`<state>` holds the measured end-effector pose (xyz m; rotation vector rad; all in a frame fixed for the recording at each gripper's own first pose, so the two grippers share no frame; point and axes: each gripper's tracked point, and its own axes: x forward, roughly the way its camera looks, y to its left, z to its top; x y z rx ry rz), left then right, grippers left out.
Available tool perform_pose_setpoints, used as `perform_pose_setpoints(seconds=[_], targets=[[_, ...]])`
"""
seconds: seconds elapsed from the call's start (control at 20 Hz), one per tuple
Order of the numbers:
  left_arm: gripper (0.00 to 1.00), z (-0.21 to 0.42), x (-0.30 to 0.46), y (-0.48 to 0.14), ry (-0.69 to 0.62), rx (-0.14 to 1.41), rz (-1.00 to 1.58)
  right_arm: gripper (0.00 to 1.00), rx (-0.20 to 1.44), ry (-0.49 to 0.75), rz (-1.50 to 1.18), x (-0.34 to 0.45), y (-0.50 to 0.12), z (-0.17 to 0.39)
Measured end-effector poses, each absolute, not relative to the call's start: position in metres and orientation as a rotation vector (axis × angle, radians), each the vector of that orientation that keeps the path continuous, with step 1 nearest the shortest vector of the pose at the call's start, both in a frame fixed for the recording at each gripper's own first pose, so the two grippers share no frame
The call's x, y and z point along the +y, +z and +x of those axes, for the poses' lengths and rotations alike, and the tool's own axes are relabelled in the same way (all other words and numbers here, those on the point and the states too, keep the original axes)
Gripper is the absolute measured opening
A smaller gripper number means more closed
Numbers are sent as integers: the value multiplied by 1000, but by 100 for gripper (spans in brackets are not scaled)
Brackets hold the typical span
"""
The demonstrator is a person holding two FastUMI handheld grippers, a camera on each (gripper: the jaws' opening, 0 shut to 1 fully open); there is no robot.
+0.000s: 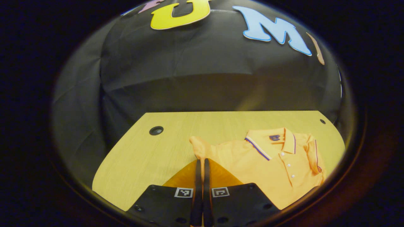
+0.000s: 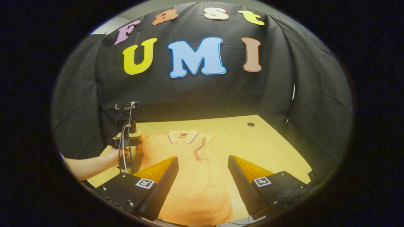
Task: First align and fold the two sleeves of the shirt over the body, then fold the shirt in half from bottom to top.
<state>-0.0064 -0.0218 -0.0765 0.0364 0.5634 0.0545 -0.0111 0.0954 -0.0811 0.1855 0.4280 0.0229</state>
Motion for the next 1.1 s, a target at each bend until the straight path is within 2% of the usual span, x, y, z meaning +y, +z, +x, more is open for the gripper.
perform_pose_setpoints(seconds=[0.1, 0.35, 0.45, 0.5, 0.6, 0.65, 0.7, 0.85, 0.9, 0.95, 1.0, 1.1], targets=[[7, -7, -42, -73, 11, 560, 52, 98, 427, 5, 171, 96, -86, -14], [8, -7, -85, -86, -91, 602, 103, 98, 452, -45, 167, 104, -101, -24], [8, -8, -92, -92, -103, 616, 119, 94, 465, -37, 157, 107, -105, -26], [7, -8, -95, -95, -107, 622, 122, 98, 470, -30, 149, 107, -107, -27], [9, -8, -100, -96, -106, 625, 118, 98, 466, -11, 137, 106, -105, -27], [10, -10, -99, -97, -98, 631, 121, 94, 466, -4, 134, 106, -105, -28], [10, -10, -101, -98, -99, 634, 116, 98, 462, 0, 132, 104, -105, -29], [12, -13, -102, -100, -94, 642, 123, 98, 455, 4, 134, 99, -104, -31], [16, -14, -105, -99, -98, 646, 116, 98, 453, 11, 141, 100, -104, -32], [16, -17, -106, -100, -99, 651, 109, 94, 452, 16, 141, 99, -105, -32], [17, -20, -109, -100, -106, 655, 99, 98, 451, 17, 137, 96, -106, -33], [22, -29, -114, -96, -122, 664, 87, 98, 442, 20, 134, 92, -104, -35]])
